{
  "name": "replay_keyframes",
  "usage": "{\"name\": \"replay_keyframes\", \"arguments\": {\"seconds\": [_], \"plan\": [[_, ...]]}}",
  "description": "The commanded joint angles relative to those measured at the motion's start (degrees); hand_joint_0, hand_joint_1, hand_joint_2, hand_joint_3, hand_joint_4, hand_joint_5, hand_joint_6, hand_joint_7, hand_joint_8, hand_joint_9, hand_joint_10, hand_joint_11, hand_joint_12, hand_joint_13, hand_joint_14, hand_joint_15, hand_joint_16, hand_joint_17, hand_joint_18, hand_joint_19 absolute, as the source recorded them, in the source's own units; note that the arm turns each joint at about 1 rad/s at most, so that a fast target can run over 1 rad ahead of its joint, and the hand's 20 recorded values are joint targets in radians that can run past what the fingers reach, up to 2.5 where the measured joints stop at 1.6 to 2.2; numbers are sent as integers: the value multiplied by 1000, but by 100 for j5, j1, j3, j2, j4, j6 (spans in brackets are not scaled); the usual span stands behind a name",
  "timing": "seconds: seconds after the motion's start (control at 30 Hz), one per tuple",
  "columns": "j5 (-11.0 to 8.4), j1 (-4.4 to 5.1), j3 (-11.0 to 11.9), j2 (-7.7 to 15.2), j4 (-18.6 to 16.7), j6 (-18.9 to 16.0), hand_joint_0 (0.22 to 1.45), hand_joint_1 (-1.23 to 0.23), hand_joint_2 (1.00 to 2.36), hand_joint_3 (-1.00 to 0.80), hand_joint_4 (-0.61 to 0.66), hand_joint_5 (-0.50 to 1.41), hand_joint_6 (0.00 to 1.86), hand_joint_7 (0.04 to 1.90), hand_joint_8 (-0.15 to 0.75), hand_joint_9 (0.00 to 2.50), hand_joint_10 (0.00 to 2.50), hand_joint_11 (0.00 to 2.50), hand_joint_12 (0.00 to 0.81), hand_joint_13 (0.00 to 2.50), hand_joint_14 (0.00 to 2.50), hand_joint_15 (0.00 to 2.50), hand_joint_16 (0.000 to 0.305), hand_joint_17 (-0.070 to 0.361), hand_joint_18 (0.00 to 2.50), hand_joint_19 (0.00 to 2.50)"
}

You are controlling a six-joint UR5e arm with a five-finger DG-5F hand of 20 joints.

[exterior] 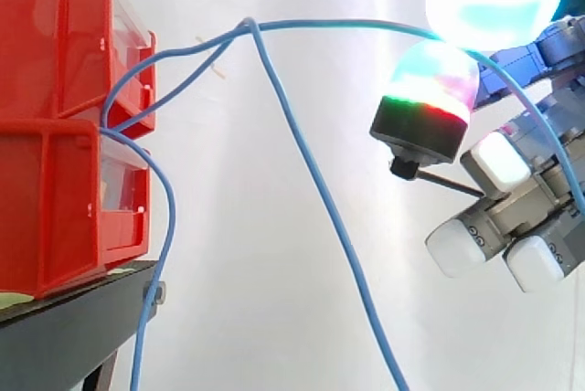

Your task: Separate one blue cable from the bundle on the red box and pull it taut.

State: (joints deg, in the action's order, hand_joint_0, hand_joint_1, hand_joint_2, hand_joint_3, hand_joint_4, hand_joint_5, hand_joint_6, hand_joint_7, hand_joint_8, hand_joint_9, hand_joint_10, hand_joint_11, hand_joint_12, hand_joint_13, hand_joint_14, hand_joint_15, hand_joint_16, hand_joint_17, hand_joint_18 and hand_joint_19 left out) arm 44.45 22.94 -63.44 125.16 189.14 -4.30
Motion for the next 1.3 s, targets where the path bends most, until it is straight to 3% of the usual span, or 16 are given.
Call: {"name": "replay_keyframes", "arguments": {"seconds": [0.0,1.27], "plan": [[3,0,-2,0,0,8,499,-765,1221,-99,46,-77,890,1161,374,1048,9,510,441,768,8,324,55,125,742,257],[-6,0,7,0,0,-1,505,-775,1198,-90,47,-77,889,1167,371,1045,8,499,433,782,8,341,53,120,734,270]]}}
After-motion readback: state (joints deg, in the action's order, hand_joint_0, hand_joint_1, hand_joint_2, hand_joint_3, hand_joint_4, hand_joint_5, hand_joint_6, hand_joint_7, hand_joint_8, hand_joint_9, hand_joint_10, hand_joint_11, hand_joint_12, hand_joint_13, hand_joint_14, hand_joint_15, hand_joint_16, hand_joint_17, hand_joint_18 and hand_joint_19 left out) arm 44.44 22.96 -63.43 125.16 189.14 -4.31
